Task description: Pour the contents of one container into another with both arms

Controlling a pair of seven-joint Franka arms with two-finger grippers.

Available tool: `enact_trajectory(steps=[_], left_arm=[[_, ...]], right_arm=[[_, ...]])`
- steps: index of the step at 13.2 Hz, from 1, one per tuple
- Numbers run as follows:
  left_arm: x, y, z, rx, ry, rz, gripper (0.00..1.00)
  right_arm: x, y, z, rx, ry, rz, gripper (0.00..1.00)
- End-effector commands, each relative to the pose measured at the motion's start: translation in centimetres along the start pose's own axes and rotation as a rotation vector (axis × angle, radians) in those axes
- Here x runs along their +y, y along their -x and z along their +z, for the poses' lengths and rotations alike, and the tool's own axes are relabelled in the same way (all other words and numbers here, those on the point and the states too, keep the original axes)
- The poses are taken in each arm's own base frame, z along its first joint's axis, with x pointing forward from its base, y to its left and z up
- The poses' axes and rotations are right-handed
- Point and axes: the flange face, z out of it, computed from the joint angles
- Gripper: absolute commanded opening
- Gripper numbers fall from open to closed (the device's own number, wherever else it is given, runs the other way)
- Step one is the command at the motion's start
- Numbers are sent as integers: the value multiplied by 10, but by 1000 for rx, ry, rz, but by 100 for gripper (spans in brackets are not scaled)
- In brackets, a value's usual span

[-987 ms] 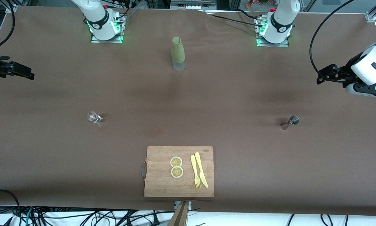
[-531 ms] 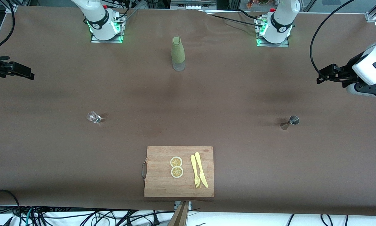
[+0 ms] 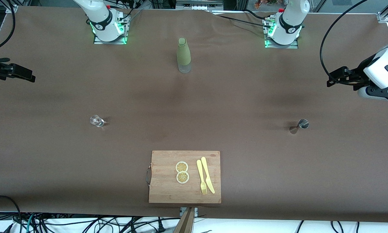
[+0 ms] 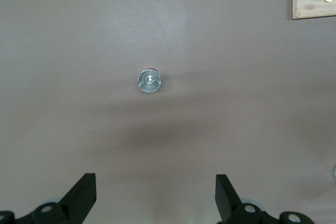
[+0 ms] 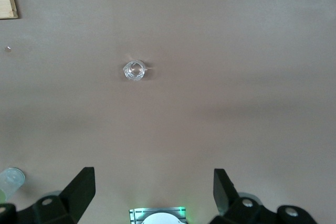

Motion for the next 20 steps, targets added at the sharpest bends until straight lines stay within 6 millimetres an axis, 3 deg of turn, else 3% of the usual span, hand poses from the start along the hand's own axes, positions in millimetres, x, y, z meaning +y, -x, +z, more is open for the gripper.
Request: enact_trajectory(steps=[1, 20], left_arm=[[-3, -1, -3, -2, 12, 13, 100], [-7, -1, -1, -7, 11, 0, 100]], right_arm=[[2, -2, -3, 10, 8, 12, 100], [9, -7, -3, 34, 9, 26, 100]])
